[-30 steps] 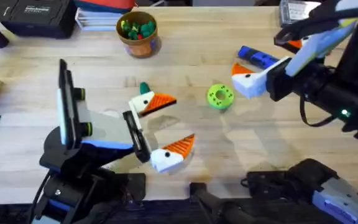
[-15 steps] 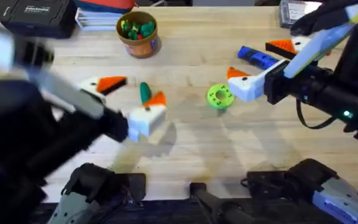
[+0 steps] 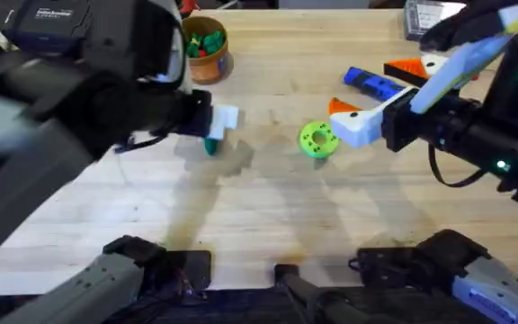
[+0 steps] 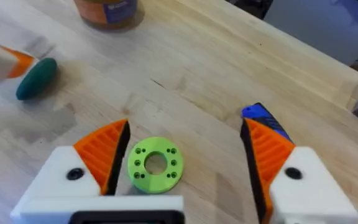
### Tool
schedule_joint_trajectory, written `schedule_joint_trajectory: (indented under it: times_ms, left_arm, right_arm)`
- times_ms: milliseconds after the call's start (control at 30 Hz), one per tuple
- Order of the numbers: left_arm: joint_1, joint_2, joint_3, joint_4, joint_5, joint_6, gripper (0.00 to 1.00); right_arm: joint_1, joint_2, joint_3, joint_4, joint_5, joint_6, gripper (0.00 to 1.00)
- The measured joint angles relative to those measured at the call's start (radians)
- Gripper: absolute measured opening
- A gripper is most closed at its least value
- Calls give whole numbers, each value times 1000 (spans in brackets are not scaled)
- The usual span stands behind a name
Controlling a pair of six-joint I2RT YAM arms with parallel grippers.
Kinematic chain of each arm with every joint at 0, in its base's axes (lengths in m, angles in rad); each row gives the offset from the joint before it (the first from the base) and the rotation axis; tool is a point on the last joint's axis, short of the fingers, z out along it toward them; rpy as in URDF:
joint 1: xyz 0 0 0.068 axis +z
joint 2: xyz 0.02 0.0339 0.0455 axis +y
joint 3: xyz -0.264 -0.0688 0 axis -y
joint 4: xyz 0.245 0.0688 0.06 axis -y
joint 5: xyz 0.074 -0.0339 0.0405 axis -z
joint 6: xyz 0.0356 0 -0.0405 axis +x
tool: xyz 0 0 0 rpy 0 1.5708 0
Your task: Pick up the gripper from the table and insert it into the empty holder that is missing its gripper. Then pick up a screw, insert it into the mounting hole, and use the screwdriver to tighten it. Finally, clean up the table by picking up the vegetable and placing it into the bucket.
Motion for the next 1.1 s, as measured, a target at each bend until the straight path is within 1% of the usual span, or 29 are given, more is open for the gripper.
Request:
schedule_joint_trajectory:
  times_ms: [100, 300, 400, 500, 533, 567, 700, 733, 767, 800, 867, 933, 1033, 1100]
  left_arm:
    - [0, 105, 0, 45, -2, -109, 985]
    - [0, 319, 0, 45, -18, -301, 985]
    - [0, 392, 0, 67, -35, -374, 985]
    - [-8, 432, 0, 109, -57, -416, 988]
    - [-14, 438, 1, 116, -69, -426, 947]
    - [-20, 440, 1, 121, -77, -432, 876]
    - [-48, 444, 1, 131, -81, -454, 371]
    - [-53, 445, 1, 132, -84, -458, 224]
    - [-55, 445, 5, 132, -87, -465, 102]
    - [-55, 445, 10, 128, -90, -465, 36]
    - [-55, 445, 26, 107, -90, -467, 20]
    - [-55, 445, 66, 54, -92, -461, 21]
    - [-55, 445, 186, -11, -99, -419, 20]
    - [-55, 444, 284, -14, -116, -378, 20]
  right_arm:
    - [0, 0, 0, 0, 0, 0, 994]
    - [0, 0, 0, 0, 0, 0, 993]
    - [0, 0, 0, 0, 0, 0, 993]
    - [0, 0, 0, 0, 0, 0, 994]
    - [0, 0, 0, 0, 0, 0, 993]
    - [0, 0, 0, 0, 0, -1, 993]
    - [0, 0, 0, 0, 1, -1, 994]
    - [0, 0, 0, 0, 1, -1, 994]
    - [0, 0, 0, 0, 1, -1, 994]
    - [0, 0, 0, 0, 1, -1, 994]
    - [0, 0, 0, 1, 1, -1, 994]
    - [0, 0, 0, 3, 1, -1, 994]
    - [0, 0, 0, 9, 1, -1, 993]
    - [0, 0, 0, 10, 1, -1, 993]
